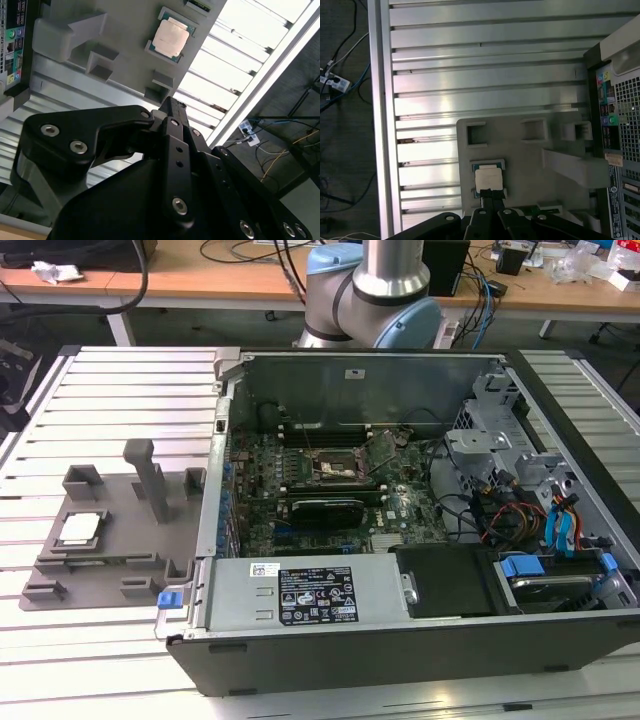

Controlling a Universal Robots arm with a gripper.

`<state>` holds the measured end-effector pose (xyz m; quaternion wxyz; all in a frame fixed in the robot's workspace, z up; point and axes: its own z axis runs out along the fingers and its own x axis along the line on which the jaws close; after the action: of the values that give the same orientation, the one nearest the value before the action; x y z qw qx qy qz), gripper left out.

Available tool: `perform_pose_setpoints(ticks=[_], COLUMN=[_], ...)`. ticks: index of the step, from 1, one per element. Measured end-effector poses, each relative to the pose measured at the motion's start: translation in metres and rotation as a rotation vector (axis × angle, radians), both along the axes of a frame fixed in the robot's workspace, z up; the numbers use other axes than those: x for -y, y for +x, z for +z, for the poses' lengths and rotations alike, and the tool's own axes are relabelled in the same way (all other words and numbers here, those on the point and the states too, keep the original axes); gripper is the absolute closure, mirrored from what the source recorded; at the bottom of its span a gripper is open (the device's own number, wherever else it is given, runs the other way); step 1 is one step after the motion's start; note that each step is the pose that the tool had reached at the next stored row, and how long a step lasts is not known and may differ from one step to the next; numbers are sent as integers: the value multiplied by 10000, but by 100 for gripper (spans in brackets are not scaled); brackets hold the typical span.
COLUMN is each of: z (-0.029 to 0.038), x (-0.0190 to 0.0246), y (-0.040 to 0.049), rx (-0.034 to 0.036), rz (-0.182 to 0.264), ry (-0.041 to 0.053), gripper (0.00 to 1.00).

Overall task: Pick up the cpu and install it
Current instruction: 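Pick up the cpu and move it towards the insertion slot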

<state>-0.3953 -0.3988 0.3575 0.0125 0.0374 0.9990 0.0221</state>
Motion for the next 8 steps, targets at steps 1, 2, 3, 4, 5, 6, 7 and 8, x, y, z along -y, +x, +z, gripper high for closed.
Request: perform_pose_setpoints(ticks=[1,2,3,4,5,6,7,8], z=[-20,-41,-54,-64,-71,-78,-92,-113], x=[0,0,0,0,0,0,0,0], y=[0,0,0,0,0,0,0,0], rx=[0,1,0,1,1,1,1,1], rz=[0,0,0,0,0,0,0,0], ry=[0,0,0,1,1,0,0,0], gripper=[89,89,89,89,89,89,89,89])
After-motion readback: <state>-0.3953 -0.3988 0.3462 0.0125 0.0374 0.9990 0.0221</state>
